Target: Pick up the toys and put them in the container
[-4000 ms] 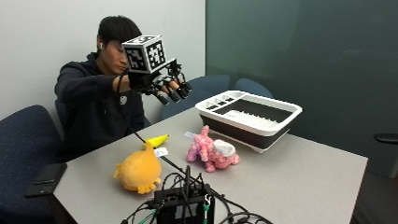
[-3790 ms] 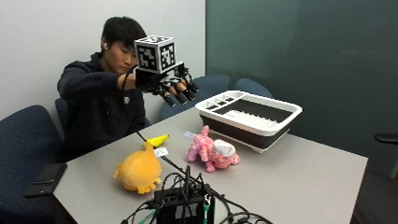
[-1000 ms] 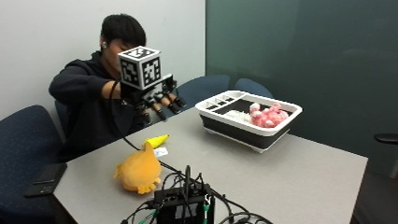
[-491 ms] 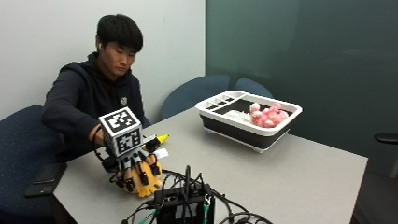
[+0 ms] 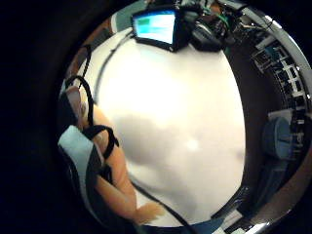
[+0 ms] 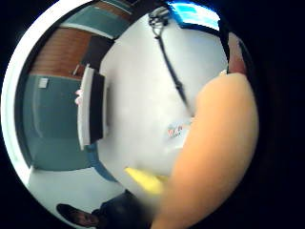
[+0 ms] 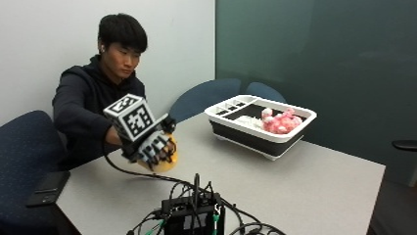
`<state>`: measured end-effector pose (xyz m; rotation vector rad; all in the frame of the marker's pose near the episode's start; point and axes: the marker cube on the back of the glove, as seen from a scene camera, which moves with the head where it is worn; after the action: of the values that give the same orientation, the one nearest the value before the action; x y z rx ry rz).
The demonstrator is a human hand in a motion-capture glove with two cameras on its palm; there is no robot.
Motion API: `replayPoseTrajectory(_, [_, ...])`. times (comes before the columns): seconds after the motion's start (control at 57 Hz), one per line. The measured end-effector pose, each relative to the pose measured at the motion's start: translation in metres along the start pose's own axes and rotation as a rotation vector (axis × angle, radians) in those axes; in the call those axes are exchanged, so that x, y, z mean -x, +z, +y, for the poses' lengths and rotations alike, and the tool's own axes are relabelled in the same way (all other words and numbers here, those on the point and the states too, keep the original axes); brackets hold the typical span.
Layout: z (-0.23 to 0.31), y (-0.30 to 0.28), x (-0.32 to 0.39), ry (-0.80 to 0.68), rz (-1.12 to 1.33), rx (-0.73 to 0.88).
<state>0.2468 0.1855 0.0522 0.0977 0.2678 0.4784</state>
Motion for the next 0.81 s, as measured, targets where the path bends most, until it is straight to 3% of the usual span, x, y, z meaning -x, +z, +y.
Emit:
replayPoseTrajectory(0.14, [-0.004, -0.064, 0.06, -0.115, -0.022, -0.025])
replayPoseTrajectory(0.386, [0.006, -0.146, 0.231, -0.289, -0.039, -0.192])
replayPoseTrajectory(0.597, [0.009, -0.117, 0.35, -0.449, -0.044, -0.196])
replayPoseTrajectory(0.684, [0.001, -0.096, 0.363, -0.482, 0.011, -0.177])
replayPoseTrajectory(0.754, [-0.016, -0.08, 0.358, -0.609, 0.147, -0.163])
replayPoseTrajectory(0.807, [-0.021, -0.072, 0.367, -0.484, 0.095, -0.099])
